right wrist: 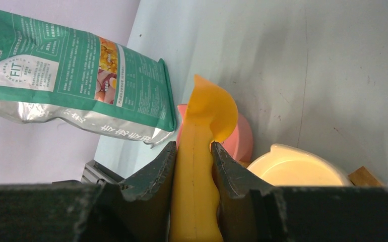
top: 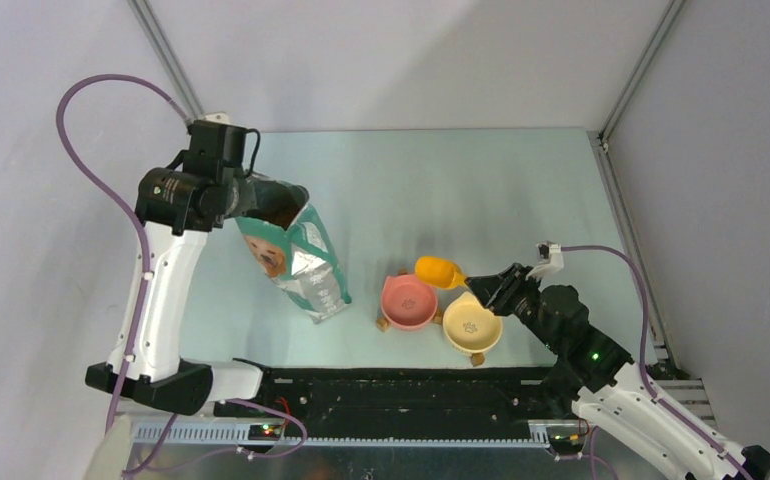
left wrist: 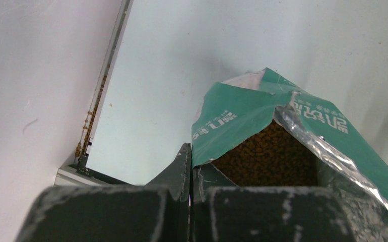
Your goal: Serve the pet food
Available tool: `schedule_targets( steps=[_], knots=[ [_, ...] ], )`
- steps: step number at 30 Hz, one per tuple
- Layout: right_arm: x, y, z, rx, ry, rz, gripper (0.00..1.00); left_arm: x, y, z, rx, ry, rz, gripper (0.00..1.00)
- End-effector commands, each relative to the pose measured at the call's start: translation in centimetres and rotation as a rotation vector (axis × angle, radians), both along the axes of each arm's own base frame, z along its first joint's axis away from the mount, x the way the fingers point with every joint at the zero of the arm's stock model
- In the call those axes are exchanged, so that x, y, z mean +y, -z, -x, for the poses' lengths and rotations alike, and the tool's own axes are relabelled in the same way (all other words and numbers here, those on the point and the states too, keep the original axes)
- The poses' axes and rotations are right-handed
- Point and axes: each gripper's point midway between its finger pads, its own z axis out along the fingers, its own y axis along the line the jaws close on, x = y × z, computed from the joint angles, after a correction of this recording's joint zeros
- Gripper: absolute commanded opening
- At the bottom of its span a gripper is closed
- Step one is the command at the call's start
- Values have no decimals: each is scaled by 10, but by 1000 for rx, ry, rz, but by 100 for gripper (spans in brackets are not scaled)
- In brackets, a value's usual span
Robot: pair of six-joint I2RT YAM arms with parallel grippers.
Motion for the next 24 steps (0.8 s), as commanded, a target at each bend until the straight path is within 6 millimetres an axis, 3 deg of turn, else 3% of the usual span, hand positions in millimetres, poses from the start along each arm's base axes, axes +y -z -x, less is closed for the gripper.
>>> schedule_targets(
  steps=[1, 6, 13, 17, 20, 21, 22, 24],
  knots=[
    [-2, -23, -4, -42, 18, -30, 0, 20, -82, -10, -315, -70, -9, 0],
    [-4, -25, -4, -50, 21, -31, 0, -22, -61, -26, -264, 48, 148, 0],
    [-12, -36, -4, -60, 51, -41, 0, -104, -60, -44, -279, 260, 266, 0],
    [-33, -49, -10, -74, 150, -1, 0, -137, -48, -63, -240, 281, 272, 0],
    [-46, -69, -13, -109, 206, 18, 0, -164, -51, -72, -249, 318, 261, 0],
    [-52, -78, -14, -121, 235, 22, 0, -173, -43, -78, -224, 326, 248, 0],
    [-56, -77, -14, -113, 252, 43, 0, -181, -50, -78, -238, 346, 254, 0],
    [-69, -83, -15, -118, 304, 90, 0, -195, -46, -81, -214, 373, 231, 0]
  ],
)
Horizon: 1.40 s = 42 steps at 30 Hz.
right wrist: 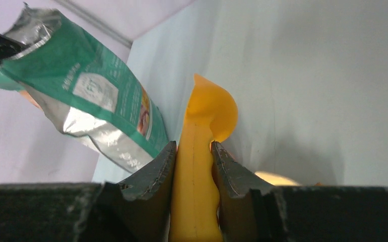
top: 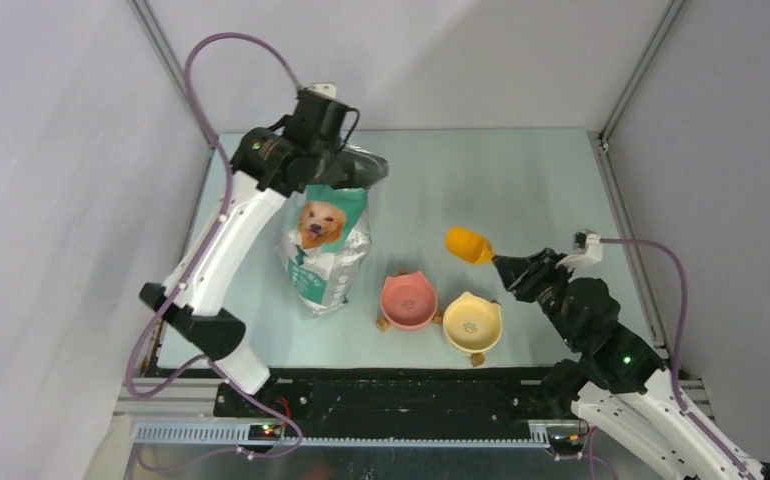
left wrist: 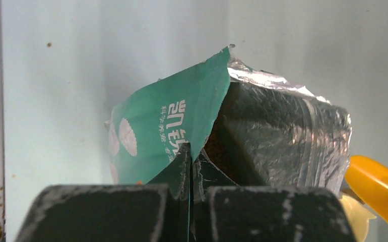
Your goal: Serve the pet food
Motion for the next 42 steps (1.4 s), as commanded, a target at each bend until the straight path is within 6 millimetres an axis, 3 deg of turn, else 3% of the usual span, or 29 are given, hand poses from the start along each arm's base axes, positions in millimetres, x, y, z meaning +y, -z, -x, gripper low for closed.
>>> schedule_targets(
  steps=[1, 5, 8, 13, 20, 29, 38, 42],
  knots=[
    [-42, -40, -8, -75, 181, 83, 0, -49, -49, -18, -158, 57, 121, 0],
    [-75, -48, -4, -49, 302, 198, 0, -70, -44, -19, -147, 108, 79, 0],
    [-83, -55, -2, -40, 313, 267, 0, -81, -43, -18, -153, 153, 54, 0],
    [-94, -89, 7, -42, 328, 276, 0, -92, -43, -12, -159, 198, 20, 0],
    [-60, -174, 25, -207, 95, 174, 0, -105, -51, -11, -203, 237, 31, 0],
    [13, -216, 39, -273, -269, 94, 0, -123, -56, -7, -233, 285, 40, 0],
    [80, -202, 8, -122, -419, 98, 0, -129, -56, -3, -231, 284, 63, 0],
    [90, -174, -13, -5, -345, 156, 0, -129, -59, -1, -234, 301, 62, 0]
  ],
)
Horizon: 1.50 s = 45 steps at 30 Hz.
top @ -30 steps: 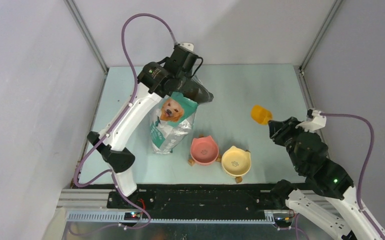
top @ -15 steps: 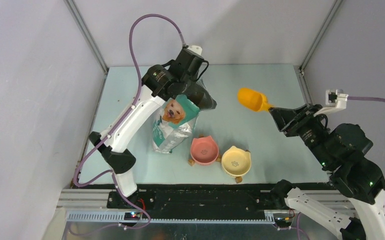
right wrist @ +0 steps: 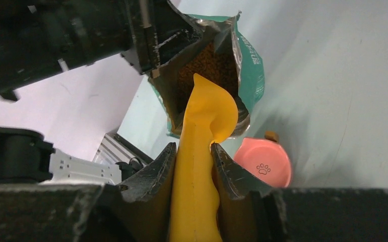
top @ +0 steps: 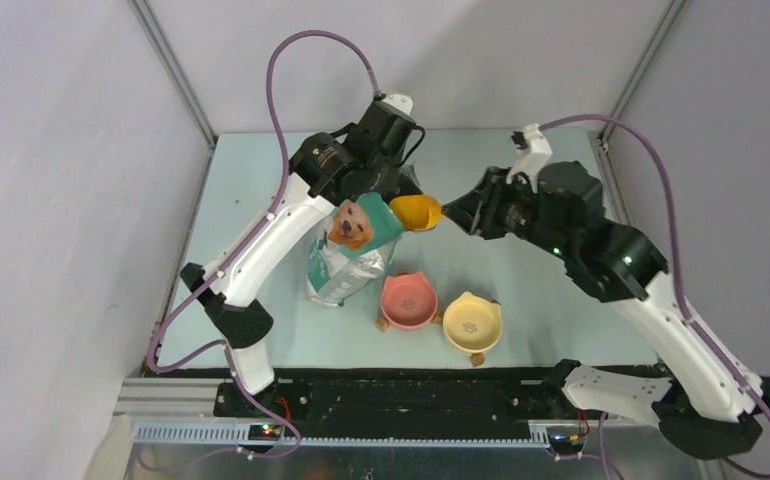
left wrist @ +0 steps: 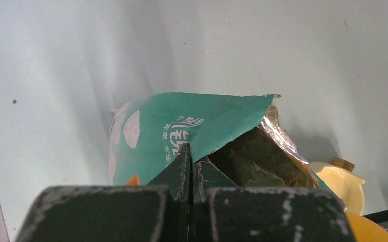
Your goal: Serve the pet food
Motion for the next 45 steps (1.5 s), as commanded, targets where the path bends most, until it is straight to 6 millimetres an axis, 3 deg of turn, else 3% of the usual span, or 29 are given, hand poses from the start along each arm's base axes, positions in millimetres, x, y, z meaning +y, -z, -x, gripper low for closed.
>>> schedule_targets(
  steps=[1, 4, 5, 6, 9, 12, 15, 23, 32, 40, 45],
  knots=[
    [10, 5, -12, 60, 61, 23, 0, -18, -61, -5, -168, 36, 170, 0],
    [15, 30, -21, 128, 82, 105, 0, -16, -64, -2, -183, 70, 148, 0],
    [17, 46, -22, 169, 77, 162, 0, -17, -62, -1, -187, 93, 127, 0],
    [16, 48, -24, 170, 86, 192, 0, -15, -65, 1, -193, 109, 127, 0],
    [8, 81, -34, 234, 155, 348, 0, -9, -64, 3, -203, 121, 95, 0],
    [-7, 96, -47, 247, 254, 441, 0, -4, -69, 6, -215, 114, 97, 0],
    [-9, 108, -59, 265, 292, 482, 0, -3, -74, 8, -223, 117, 110, 0],
    [13, 130, -67, 291, 253, 532, 0, -1, -66, 7, -217, 91, 112, 0],
    [43, 176, -63, 377, 179, 565, 0, 0, -57, 5, -215, 58, 126, 0],
    [82, 185, -59, 383, 52, 405, 0, 3, -48, 0, -214, 25, 106, 0],
    [102, 173, -54, 403, -67, 201, 0, 3, -46, -2, -211, 16, 101, 0]
  ],
)
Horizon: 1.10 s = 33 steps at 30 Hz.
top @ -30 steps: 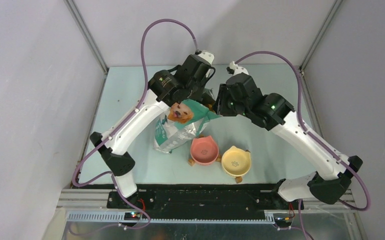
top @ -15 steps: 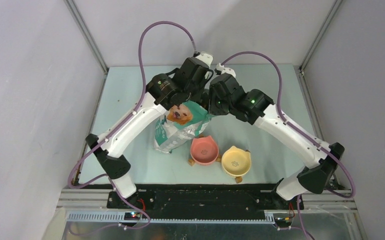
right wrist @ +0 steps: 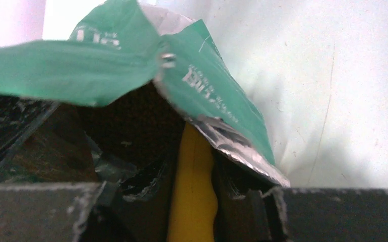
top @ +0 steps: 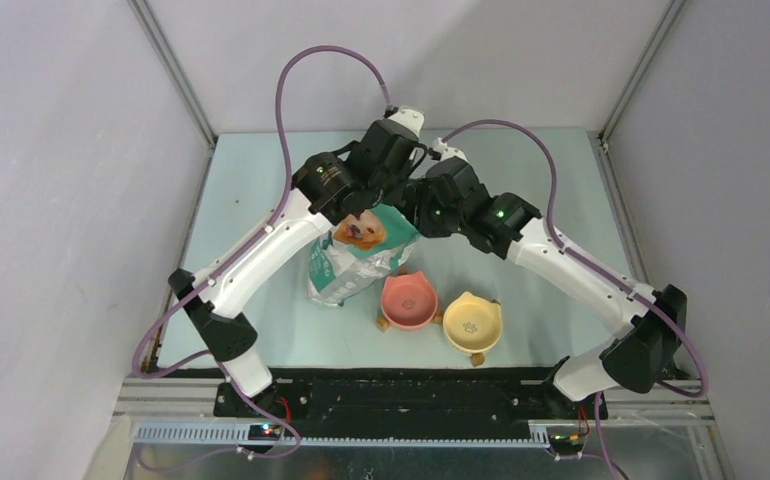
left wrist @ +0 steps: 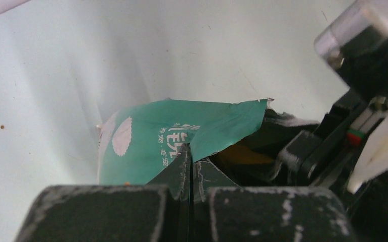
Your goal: Serve the pet food
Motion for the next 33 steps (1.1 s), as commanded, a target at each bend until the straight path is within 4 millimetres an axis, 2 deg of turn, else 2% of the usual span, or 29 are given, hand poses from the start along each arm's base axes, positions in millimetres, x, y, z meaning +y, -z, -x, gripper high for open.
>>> schedule_targets(
  steps=[1, 2, 3, 9, 14, 18, 19, 22, 23, 24, 31, 33],
  knots=[
    [31, 16, 26, 138, -150, -193, 0, 16, -54, -9, -153, -81, 107, 0],
    [30, 19, 26, 146, -149, -205, 0, 16, -55, -10, -154, -83, 109, 0],
    [35, 11, 26, 137, -162, -250, 0, 16, -55, -10, -154, -82, 109, 0],
    [58, -3, 39, 185, -269, -436, 0, 16, -54, -10, -150, -85, 108, 0],
    [65, -7, 42, 222, -286, -552, 0, 20, -52, -10, -150, -102, 97, 0],
    [67, -22, 43, 202, -309, -660, 0, 32, -59, -9, -177, -140, 87, 0],
    [66, -18, 43, 216, -298, -672, 0, 34, -60, -9, -183, -144, 91, 0],
    [62, -31, 44, 174, -301, -738, 0, 40, -59, -9, -183, -154, 101, 0],
    [59, -28, 44, 179, -283, -747, 0, 41, -57, -8, -177, -157, 102, 0],
    [57, -37, 45, 151, -289, -769, 0, 44, -56, -9, -175, -166, 103, 0],
    [42, -35, 51, 146, -209, -801, 0, 62, -52, -10, -167, -203, 109, 0],
    [36, -40, 55, 131, -190, -818, 0, 65, -52, -9, -168, -205, 118, 0]
  ],
)
